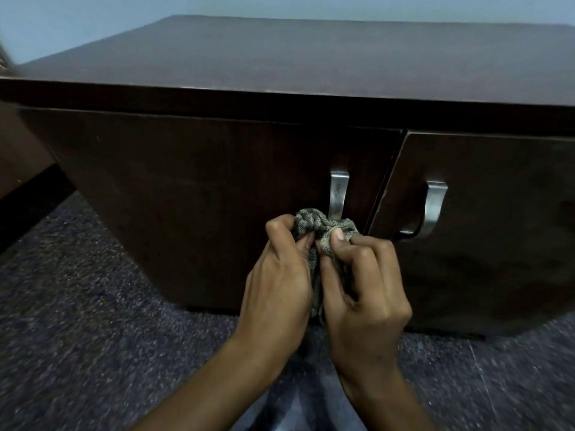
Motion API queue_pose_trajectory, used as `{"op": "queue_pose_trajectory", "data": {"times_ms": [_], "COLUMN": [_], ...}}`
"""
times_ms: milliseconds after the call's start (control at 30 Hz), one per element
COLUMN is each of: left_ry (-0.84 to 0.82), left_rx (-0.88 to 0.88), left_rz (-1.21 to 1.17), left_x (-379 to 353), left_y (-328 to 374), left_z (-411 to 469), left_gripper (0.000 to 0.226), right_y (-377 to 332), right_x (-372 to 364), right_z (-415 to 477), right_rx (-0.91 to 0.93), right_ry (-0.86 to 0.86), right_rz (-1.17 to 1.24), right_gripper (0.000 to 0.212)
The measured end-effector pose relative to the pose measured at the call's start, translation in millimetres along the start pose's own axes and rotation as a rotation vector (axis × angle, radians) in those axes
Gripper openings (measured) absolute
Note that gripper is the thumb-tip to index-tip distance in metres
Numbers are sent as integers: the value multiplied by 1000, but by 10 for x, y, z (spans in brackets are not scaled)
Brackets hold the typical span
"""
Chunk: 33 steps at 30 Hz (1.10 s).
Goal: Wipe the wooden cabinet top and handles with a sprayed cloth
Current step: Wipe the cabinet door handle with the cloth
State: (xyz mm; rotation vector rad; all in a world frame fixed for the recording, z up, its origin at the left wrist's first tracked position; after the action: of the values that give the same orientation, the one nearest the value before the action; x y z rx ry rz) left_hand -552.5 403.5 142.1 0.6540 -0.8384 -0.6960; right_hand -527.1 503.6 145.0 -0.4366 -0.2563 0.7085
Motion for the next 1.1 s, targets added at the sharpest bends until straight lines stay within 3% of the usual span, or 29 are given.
{"op": "queue_pose_trajectory", "data": {"times_ms": [300, 467, 633, 1100], "left_ry": [-62, -72, -102, 95], "left_rx": [57, 91, 59, -65], "left_rz": [20, 30, 50, -122], "left_x": [-54, -60, -38, 121], "left_y": [-76, -115, -74, 127], "left_z": [-16, -12, -25, 58], "left_gripper": [10, 24, 8, 10], "right_y": [58, 86, 122, -59], "right_x": [-39, -75, -97, 57], "right_z": [-50, -73, -70, 233], "right_rx": [-35, -92, -189, -117], "right_ry": [-25, -73, -142, -71], "right_rz": [1, -7, -57, -20], "right_gripper": [8, 6, 10, 19]}}
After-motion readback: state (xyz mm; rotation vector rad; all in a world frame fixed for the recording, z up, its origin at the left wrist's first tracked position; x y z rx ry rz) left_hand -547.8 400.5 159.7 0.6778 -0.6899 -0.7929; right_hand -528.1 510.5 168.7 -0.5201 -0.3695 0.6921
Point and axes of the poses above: each hand's wrist, its own z-axis towards the middle knuckle, its own x-axis out of the back of the hand, y = z × x, the point moved 7 cm from there along z, towards the middle knuckle, and after that the axes turned 13 degrees about y, right-handed, at the moved point
